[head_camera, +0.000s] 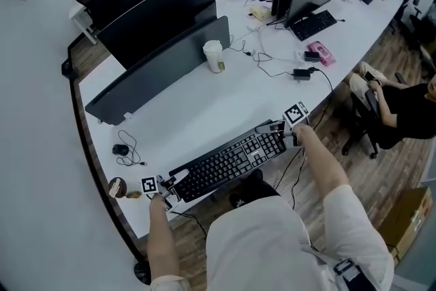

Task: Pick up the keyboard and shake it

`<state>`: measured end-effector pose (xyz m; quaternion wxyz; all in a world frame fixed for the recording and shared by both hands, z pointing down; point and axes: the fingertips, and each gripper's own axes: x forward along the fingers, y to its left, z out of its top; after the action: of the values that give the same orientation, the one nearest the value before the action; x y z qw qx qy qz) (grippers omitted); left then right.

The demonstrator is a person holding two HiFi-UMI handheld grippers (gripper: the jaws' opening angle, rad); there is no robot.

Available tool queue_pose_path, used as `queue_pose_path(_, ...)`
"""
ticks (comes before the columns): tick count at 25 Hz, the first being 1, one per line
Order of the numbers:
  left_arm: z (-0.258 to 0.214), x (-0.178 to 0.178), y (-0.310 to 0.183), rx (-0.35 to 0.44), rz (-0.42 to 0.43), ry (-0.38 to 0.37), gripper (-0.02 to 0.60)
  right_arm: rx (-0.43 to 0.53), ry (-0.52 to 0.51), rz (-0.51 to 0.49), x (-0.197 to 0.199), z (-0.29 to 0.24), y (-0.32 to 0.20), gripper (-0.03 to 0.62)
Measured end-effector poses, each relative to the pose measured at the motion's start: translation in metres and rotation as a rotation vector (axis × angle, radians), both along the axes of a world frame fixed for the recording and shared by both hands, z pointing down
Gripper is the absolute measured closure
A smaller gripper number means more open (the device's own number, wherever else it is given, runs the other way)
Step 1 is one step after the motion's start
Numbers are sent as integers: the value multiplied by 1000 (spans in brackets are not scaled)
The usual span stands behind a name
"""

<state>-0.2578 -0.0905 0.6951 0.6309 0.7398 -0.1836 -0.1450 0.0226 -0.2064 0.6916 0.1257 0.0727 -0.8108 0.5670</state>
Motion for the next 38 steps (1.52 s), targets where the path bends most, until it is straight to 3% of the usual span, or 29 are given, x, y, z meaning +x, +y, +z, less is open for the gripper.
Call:
queue_pose_path(4,3,-2,7,-24,-7,26,453,-23,6,-14,-4,3,5,434)
queue_pose_path(38,14,-2,-2,-51,25,-37,453,-64,2,36,2,16,12,436)
